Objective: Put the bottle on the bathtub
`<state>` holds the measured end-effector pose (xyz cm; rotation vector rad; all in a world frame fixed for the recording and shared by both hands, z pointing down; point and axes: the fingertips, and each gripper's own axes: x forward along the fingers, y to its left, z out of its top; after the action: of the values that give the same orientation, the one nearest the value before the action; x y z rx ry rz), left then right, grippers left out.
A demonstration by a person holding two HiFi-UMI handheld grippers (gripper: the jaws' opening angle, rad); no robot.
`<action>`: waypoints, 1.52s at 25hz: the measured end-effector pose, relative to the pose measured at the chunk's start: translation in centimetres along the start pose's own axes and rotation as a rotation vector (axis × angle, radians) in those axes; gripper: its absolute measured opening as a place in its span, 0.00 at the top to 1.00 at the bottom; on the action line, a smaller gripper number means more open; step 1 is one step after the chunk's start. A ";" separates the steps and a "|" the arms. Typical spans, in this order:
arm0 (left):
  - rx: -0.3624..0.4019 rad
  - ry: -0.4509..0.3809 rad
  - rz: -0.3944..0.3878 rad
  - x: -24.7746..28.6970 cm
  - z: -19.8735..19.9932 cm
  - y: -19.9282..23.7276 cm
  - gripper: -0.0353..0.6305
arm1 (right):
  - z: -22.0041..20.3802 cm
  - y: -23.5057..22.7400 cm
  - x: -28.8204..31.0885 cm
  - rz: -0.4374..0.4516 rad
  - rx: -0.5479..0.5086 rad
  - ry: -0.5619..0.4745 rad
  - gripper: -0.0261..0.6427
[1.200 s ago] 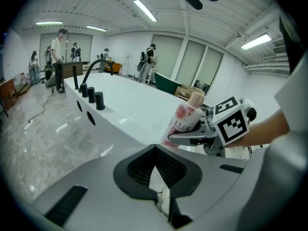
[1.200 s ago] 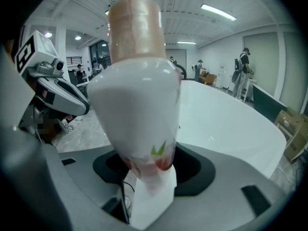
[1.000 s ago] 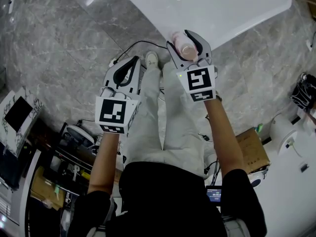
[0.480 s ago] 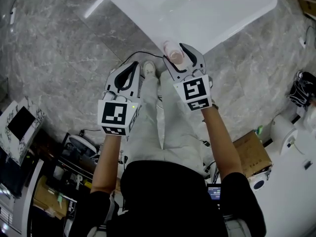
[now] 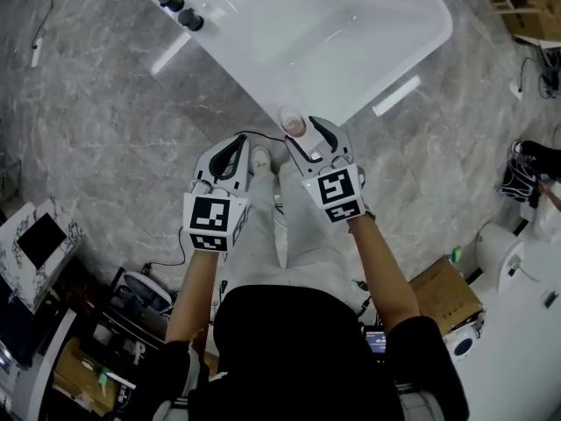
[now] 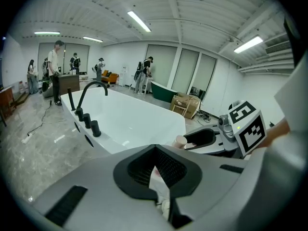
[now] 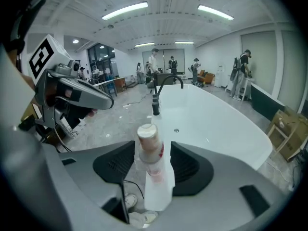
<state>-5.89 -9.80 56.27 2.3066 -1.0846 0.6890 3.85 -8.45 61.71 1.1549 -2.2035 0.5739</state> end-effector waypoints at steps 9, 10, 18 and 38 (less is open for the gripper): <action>0.027 -0.052 -0.011 -2.6 4.6 -2.5 0.93 | 5.6 -0.6 -5.0 -0.034 -0.013 -0.069 0.79; 0.030 -0.058 -0.013 -2.9 5.1 -2.8 0.93 | 6.3 -0.7 -5.6 -0.034 -0.016 -0.078 0.81; 0.080 -0.127 -0.027 -5.3 10.3 -5.2 0.93 | 12.0 -2.4 -10.5 -0.126 -0.086 -0.128 0.92; 0.223 -0.402 -0.024 -14.7 24.9 -9.9 0.93 | 25.2 -4.3 -23.3 -0.251 -0.073 -0.392 0.93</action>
<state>-0.42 -11.68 26.28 2.7250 -1.1988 0.3563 10.72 -12.25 28.02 1.5823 -2.3185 0.1682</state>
